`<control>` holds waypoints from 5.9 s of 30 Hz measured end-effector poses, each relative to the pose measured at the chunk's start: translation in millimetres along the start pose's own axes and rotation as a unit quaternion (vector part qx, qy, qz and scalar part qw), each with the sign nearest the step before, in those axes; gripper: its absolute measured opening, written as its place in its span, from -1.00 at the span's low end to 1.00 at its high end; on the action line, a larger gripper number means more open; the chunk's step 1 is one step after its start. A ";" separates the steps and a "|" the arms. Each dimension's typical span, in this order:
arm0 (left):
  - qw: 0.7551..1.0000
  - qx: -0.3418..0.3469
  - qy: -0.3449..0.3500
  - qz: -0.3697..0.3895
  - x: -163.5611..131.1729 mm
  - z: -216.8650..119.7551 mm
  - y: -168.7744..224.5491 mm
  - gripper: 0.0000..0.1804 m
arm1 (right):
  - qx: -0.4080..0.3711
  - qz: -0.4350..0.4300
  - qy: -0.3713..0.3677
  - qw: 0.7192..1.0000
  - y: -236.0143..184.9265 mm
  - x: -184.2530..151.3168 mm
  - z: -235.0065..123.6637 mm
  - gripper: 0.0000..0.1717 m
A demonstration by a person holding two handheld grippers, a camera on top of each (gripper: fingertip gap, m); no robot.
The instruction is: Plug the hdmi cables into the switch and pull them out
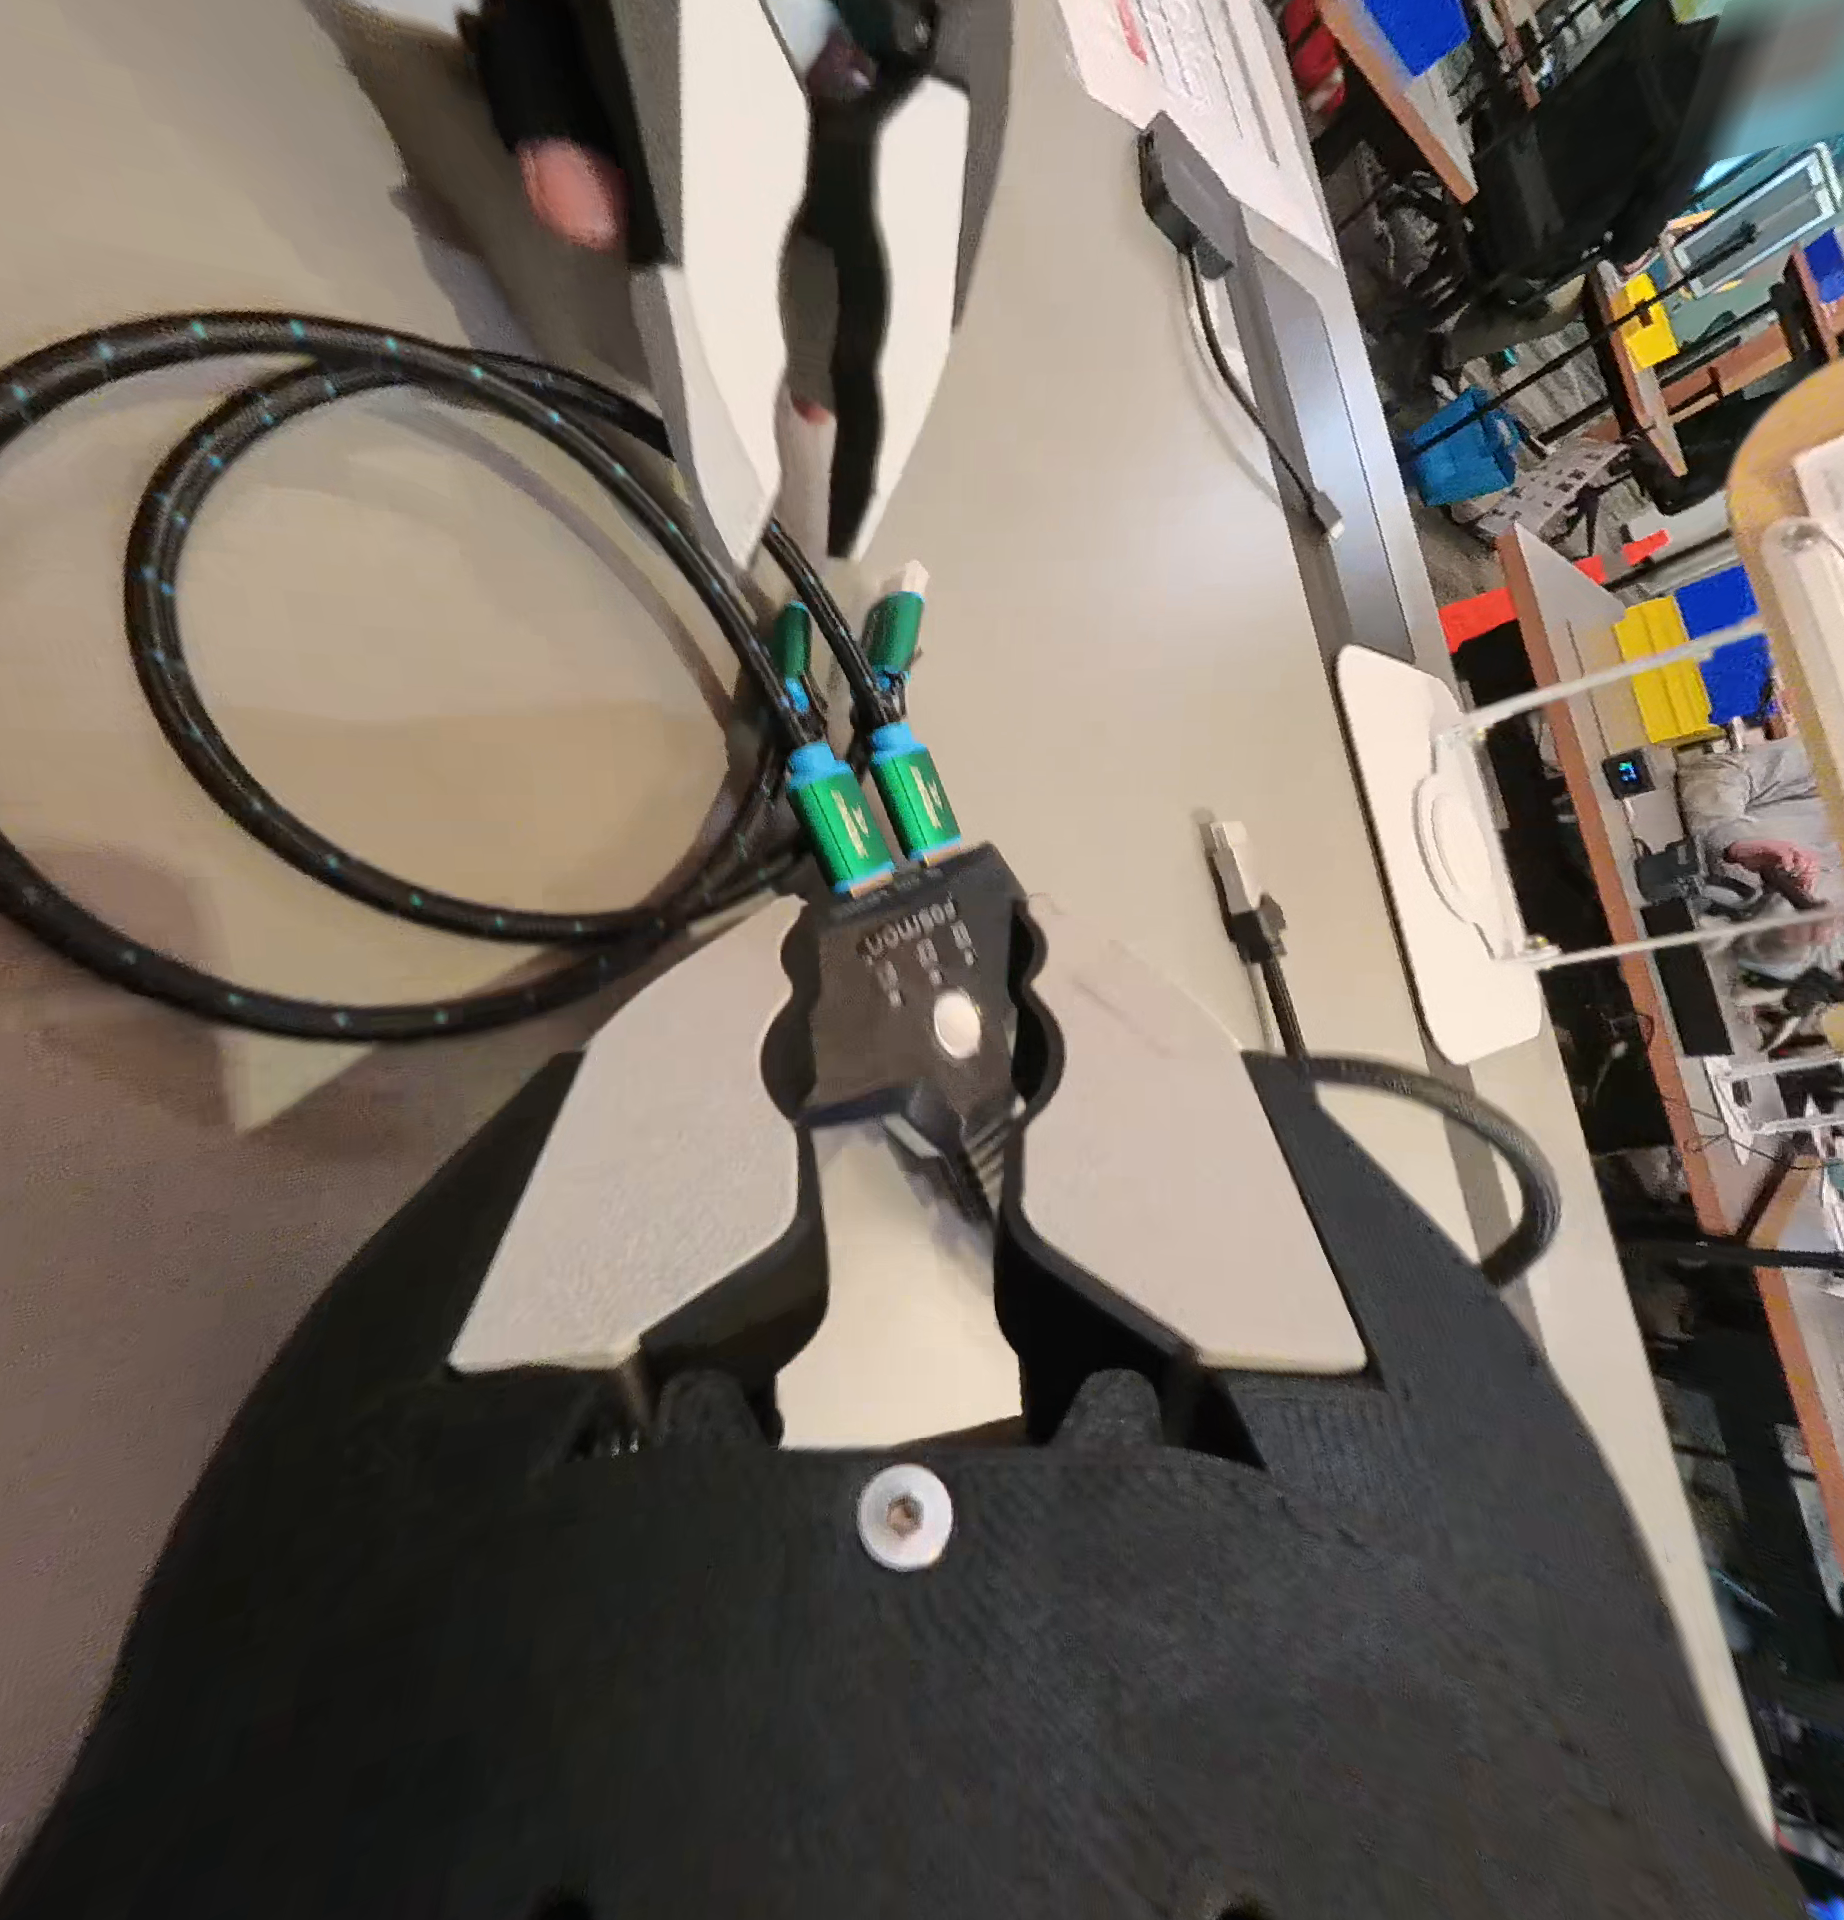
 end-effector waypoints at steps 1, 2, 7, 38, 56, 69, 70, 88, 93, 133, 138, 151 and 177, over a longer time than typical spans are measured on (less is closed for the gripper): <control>1.000 0.008 0.002 0.005 -0.3 -2.4 1.0 -0.61 | -0.003 0.003 0.002 1.000 2.0 -6.2 -3.0 -0.60; 1.000 0.020 0.007 0.011 -0.2 -5.9 2.5 -0.58 | -0.007 0.004 0.006 1.000 2.8 -11.9 -5.6 -0.60; 0.991 0.099 0.085 0.033 0.7 -41.0 25.8 -0.48 | -0.008 0.002 0.015 1.000 -2.9 -30.8 -10.6 -0.59; 0.897 0.218 -0.323 -0.207 -193.0 -319.0 -14.6 -0.50 | -0.067 -0.039 0.011 0.997 -9.6 -43.0 -16.6 -0.60; 0.942 0.091 -0.310 0.089 -179.2 -301.1 -10.6 -0.56 | -0.032 -0.055 -0.027 0.998 -12.8 -30.5 -9.8 -0.63; 0.916 0.141 -0.374 0.030 -204.2 -332.5 -17.4 -0.62 | -0.024 -0.077 -0.058 0.995 -14.5 -22.9 -8.8 -0.63; 0.914 0.145 -0.379 0.021 -206.8 -333.9 -17.8 -0.62 | -0.024 -0.075 -0.058 0.995 -15.4 -23.6 -8.5 -0.63; 0.869 0.100 -0.484 -0.023 -219.3 -305.5 -30.2 -0.92 | -0.026 -0.054 -0.044 0.997 -19.4 -38.9 -9.0 -0.64; 0.905 0.025 -0.419 -0.074 -210.3 -323.1 -17.5 -0.92 | -0.024 -0.051 -0.042 0.998 -21.4 -44.1 -8.1 -0.64; 0.801 0.223 -0.316 0.457 66.0 -280.6 82.4 -0.93 | -0.068 -0.073 0.053 0.994 10.7 -35.6 -42.1 -0.65; 0.828 0.047 -0.152 0.537 104.0 -161.2 73.0 -0.93 | -0.133 -0.137 0.151 0.970 15.6 -1.1 -41.0 -0.65; 0.862 -0.196 0.125 0.450 126.4 -1.8 39.1 -0.93 | -0.357 -0.326 0.266 0.834 7.1 1.4 -17.3 -0.27; 0.972 -0.024 0.199 0.122 27.2 -29.6 74.5 -0.28 | -0.085 -0.143 -0.136 0.976 24.2 62.6 50.1 -0.75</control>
Point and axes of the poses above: each gripper's, where its closed fingertips meet, z out along the fingers, x out of its top, y = z × x across the jaws, the point moved 9 cm from there along -z, back along the fingers, and after that the axes turned 10 degrees about -x, right-handed, at the moved point
